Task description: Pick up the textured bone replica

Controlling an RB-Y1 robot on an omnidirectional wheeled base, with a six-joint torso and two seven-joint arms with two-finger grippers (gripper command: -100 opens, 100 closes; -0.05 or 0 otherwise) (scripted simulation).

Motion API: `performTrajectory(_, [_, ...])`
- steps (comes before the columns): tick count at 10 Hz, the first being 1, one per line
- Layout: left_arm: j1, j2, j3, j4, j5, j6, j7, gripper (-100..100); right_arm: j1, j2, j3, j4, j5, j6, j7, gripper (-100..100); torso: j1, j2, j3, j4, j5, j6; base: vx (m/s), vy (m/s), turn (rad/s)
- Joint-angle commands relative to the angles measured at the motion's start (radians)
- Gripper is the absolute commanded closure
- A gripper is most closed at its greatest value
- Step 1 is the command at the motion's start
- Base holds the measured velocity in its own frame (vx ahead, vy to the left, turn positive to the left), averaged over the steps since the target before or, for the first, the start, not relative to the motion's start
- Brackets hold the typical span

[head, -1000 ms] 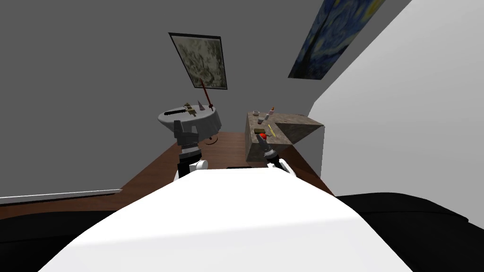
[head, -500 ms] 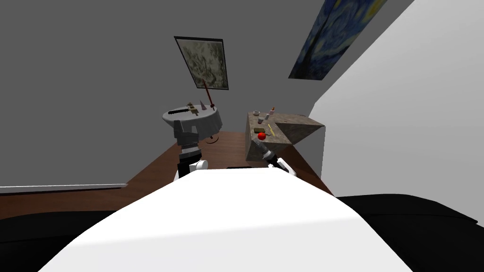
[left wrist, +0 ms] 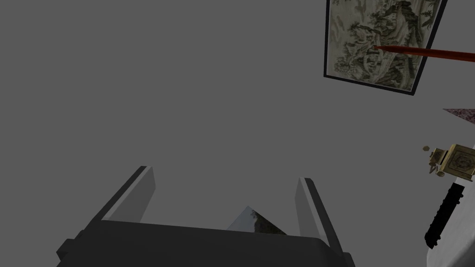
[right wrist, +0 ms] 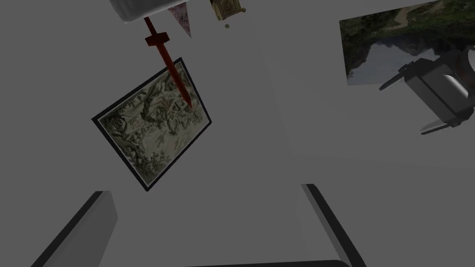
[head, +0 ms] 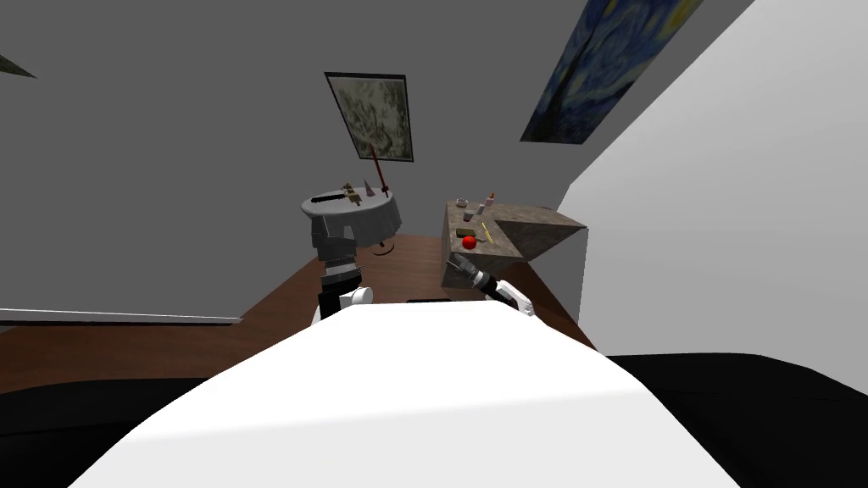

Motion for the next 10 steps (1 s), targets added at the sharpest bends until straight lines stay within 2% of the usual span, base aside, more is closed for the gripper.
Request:
performTrajectory(1, [0.0, 0.0, 0.0, 0.0, 0.0, 0.0, 0.0, 0, -0.012, -0.027, 0.008, 0.033, 0.017, -0.015, 0.012, -100, 0.0, 0.0, 0.0, 0.0, 0.0, 0.0, -0.028, -0.012, 0.04])
performTrajectory(2, [0.0, 0.0, 0.0, 0.0, 0.0, 0.0, 0.0, 0, -0.041, -0.068, 0.028, 0.069, 0.053, -0.027, 0.031, -100, 0.0, 0.0, 0.0, 0.0, 0.0, 0.0, -0.035, -0.016, 0.068])
performTrajectory(3, [0.0, 0.0, 0.0, 0.0, 0.0, 0.0, 0.0, 0, -0.041, -0.072, 0.028, 0.08, 0.053, -0.027, 0.031, -100, -0.001, 0.0, 0.0, 0.0, 0.0, 0.0, -0.032, -0.016, 0.041])
performTrajectory(4, [0.0, 0.0, 0.0, 0.0, 0.0, 0.0, 0.0, 0, -0.07, -0.114, 0.048, 0.117, 0.088, -0.04, 0.049, -100, 0.0, 0.0, 0.0, 0.0, 0.0, 0.0, -0.026, -0.012, 0.098])
performTrajectory(5, [0.0, 0.0, 0.0, 0.0, 0.0, 0.0, 0.0, 0, -0.07, -0.116, 0.048, 0.13, 0.088, -0.04, 0.049, -100, 0.0, -0.001, 0.0, 0.0, 0.0, 0.0, -0.016, -0.016, 0.038])
performTrajectory(7, [0.0, 0.0, 0.0, 0.0, 0.0, 0.0, 0.0, 0, -0.132, -0.187, 0.084, 0.205, 0.153, -0.066, 0.087, -100, -0.001, -0.001, -0.001, 0.0, 0.0, 0.0, -0.015, -0.022, 0.102])
performTrajectory(8, [0.0, 0.0, 0.0, 0.0, 0.0, 0.0, 0.0, 0, -0.132, -0.204, 0.084, 0.23, 0.153, -0.066, 0.087, -100, -0.001, -0.002, -0.001, 0.0, 0.0, 0.0, -0.01, -0.02, 0.06])
performTrajectory(9, [0.0, 0.0, 0.0, 0.0, 0.0, 0.0, 0.0, 0, -0.163, -0.242, 0.1, 0.261, 0.182, -0.079, 0.106, -100, -0.001, -0.002, -0.001, 0.0, 0.0, 0.0, -0.002, -0.011, 0.094])
performTrajectory(10, [0.0, 0.0, 0.0, 0.0, 0.0, 0.0, 0.0, 0, -0.163, -0.247, 0.1, 0.283, 0.182, -0.079, 0.106, -100, 0.0, -0.002, -0.001, 0.0, 0.0, 0.0, 0.001, -0.01, 0.042])
